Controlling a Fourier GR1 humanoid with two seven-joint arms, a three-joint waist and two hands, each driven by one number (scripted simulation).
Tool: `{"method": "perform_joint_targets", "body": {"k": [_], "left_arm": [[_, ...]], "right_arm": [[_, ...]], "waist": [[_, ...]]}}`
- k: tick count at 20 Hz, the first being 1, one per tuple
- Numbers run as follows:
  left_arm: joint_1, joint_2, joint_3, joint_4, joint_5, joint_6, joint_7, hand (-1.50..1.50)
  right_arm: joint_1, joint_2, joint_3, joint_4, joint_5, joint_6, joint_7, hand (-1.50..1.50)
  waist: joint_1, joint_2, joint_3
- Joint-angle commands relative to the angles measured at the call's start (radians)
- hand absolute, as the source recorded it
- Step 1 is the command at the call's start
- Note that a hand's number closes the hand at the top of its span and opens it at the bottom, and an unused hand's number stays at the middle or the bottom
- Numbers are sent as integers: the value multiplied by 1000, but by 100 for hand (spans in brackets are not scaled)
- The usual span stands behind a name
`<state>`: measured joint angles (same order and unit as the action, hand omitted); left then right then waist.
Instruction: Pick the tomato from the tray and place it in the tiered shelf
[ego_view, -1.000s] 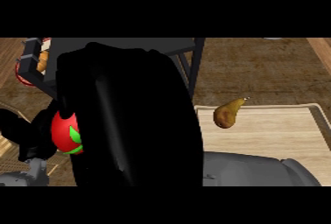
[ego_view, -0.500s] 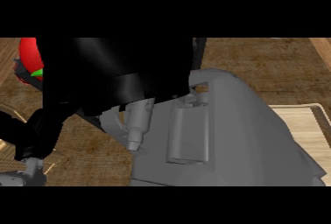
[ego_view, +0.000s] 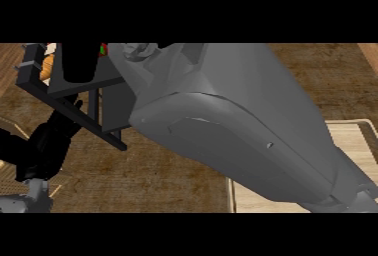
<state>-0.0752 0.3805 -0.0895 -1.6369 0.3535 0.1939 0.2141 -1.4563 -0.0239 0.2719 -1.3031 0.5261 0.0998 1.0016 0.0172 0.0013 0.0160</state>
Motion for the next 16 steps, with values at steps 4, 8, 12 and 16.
{"method": "perform_joint_targets", "body": {"k": [4,8,12,16], "left_arm": [[55,-2,-40,172,-7,-25,79,0],[49,-5,-46,161,-16,-21,79,0],[88,-14,-44,176,-6,-42,49,0],[31,-19,-49,169,-8,-16,98,0]], "right_arm": [[-49,23,-5,153,21,-33,-45,150],[-35,-5,-20,205,46,-47,-130,150],[-51,-5,-46,257,45,-78,-190,150],[-29,23,-26,304,41,-104,-258,150]], "waist": [[3,19,-20],[-3,17,-18],[8,20,-19],[-1,20,-17]]}}
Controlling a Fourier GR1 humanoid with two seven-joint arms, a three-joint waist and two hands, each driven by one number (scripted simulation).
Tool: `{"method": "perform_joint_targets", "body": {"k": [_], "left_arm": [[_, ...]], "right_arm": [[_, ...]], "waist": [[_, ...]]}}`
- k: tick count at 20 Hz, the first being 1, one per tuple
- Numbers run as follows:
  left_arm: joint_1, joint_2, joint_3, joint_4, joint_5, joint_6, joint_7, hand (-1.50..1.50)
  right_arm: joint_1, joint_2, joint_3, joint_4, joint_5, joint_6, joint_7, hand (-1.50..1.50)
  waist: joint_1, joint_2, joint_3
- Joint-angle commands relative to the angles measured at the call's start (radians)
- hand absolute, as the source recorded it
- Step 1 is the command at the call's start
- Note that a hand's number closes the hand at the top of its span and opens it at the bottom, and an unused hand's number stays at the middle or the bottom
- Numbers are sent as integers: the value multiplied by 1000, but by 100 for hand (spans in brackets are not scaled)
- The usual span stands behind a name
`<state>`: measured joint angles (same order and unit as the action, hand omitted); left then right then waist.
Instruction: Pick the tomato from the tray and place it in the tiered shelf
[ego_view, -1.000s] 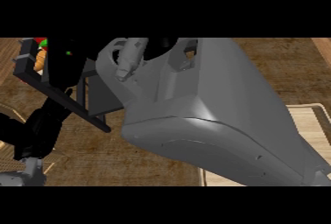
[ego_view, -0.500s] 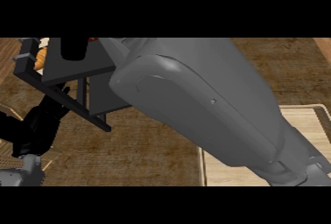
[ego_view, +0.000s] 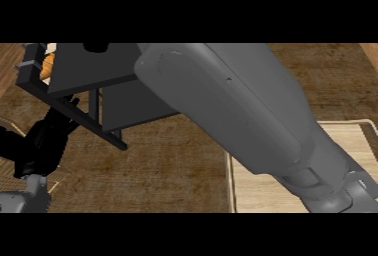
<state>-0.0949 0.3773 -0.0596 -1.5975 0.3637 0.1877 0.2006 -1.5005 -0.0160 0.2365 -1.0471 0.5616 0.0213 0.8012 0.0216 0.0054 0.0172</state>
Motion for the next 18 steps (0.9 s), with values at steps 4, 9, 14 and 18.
{"method": "perform_joint_targets", "body": {"k": [4,9,14,18], "left_arm": [[90,-17,-71,167,-9,-48,60,0],[76,-44,-92,154,-32,-10,72,0],[68,3,-51,133,0,-33,115,0],[86,-17,-64,165,-16,-45,61,0]], "right_arm": [[-15,15,-19,58,-6,-42,-73,150],[-41,15,-48,110,-11,-76,-47,150],[-13,6,-157,109,-42,-188,-76,-150],[-39,16,-211,85,-122,-263,-66,-150]], "waist": [[-9,13,-20],[-12,10,-19],[-17,7,-17],[-8,9,-18]]}}
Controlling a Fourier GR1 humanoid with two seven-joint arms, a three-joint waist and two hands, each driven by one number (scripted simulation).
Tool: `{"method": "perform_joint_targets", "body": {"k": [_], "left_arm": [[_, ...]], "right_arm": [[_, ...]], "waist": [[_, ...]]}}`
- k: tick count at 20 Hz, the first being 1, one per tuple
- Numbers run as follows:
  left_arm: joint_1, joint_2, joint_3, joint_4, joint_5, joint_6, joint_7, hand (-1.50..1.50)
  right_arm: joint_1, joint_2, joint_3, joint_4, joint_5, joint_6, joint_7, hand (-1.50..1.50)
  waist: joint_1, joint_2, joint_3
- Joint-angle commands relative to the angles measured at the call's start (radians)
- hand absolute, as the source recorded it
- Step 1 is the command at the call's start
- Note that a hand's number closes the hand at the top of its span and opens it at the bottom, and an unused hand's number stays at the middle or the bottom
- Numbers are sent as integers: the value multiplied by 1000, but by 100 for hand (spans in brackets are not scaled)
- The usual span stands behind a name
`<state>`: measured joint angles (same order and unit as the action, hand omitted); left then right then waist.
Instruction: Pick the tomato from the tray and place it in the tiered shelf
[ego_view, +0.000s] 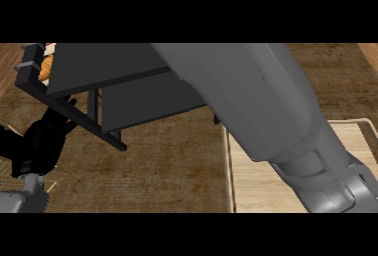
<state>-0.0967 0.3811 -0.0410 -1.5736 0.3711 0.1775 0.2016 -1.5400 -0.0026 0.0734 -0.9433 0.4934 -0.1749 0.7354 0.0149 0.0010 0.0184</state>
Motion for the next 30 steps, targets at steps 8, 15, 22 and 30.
{"method": "perform_joint_targets", "body": {"k": [8,15,22,30], "left_arm": [[77,-41,-93,144,-44,-6,59,0],[108,-10,-63,141,-18,-36,68,0],[51,-30,-62,183,-35,-24,98,0],[45,-69,-74,222,-74,-30,59,0]], "right_arm": [[-62,3,-185,-5,-124,-248,0,-150],[-22,-102,-195,7,-31,-320,34,-150],[88,-252,-301,-87,-79,-319,52,-150],[264,-375,-377,-266,-270,-85,19,-150]], "waist": [[-4,14,-20],[-32,3,-20],[-31,-3,-18],[-24,-3,-18]]}}
